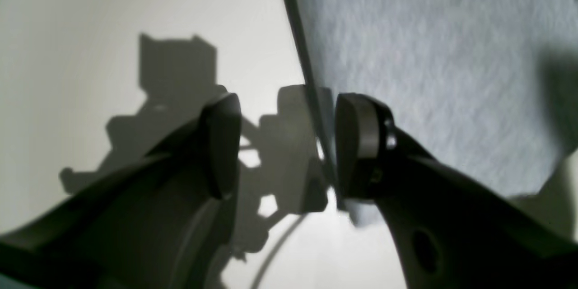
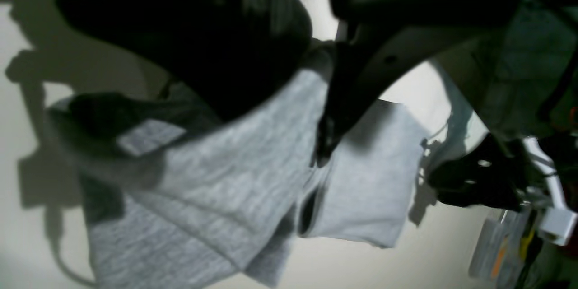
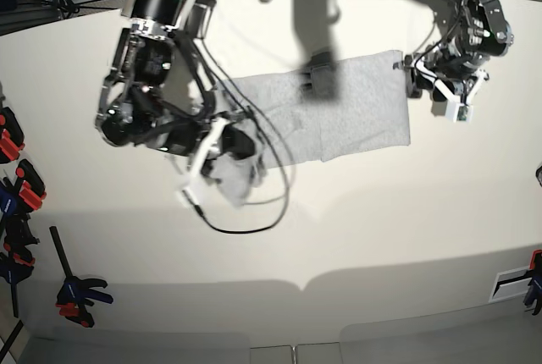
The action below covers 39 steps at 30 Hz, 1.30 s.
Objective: Fold the T-shirt properly
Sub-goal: 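Fold the held end with the right gripper over toward the left gripper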
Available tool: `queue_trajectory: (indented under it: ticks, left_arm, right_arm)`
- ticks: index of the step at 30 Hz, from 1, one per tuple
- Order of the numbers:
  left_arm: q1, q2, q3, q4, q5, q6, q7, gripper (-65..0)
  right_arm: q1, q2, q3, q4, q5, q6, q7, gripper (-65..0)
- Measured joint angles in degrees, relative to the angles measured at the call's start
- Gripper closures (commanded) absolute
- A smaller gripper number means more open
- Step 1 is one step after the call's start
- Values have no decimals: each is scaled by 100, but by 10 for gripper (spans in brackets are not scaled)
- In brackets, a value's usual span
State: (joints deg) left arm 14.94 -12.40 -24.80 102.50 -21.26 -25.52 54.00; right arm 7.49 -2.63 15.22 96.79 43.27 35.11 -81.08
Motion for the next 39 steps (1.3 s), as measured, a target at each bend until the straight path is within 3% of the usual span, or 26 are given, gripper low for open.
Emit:
queue_trajectory:
  ticks: [10, 18, 25, 28, 32, 36, 39]
  left_arm:
    - [63, 0, 0, 0, 72, 2, -2, -305]
    - [155, 0, 0, 0, 61, 2, -2, -305]
    - [155, -2, 0, 0, 72, 2, 9, -305]
    - [157, -103, 4, 114, 66, 4, 433, -305]
    - [166, -262, 0, 809, 59, 20, 752, -305]
    - [157, -509, 0, 1749, 85, 533, 951, -305]
    - [155, -667, 0, 2422, 1080, 1097, 946, -305]
  right_arm:
    - [-2, -595, -1043, 13, -125, 0, -17, 0]
    - [-2, -590, -1961, 13, -149, -107, -15, 0]
    - [-2, -588, -2761, 13, -146, -219, 579, 0]
    - [17, -577, -3047, 13, -157, -243, 1019, 0]
    - [219, -579, -3410, 13, -782, -490, 1320, 0]
    - [323, -573, -3773, 13, -916, -625, 1451, 0]
    - [315, -564, -4002, 11, -1200, -710, 1593, 0]
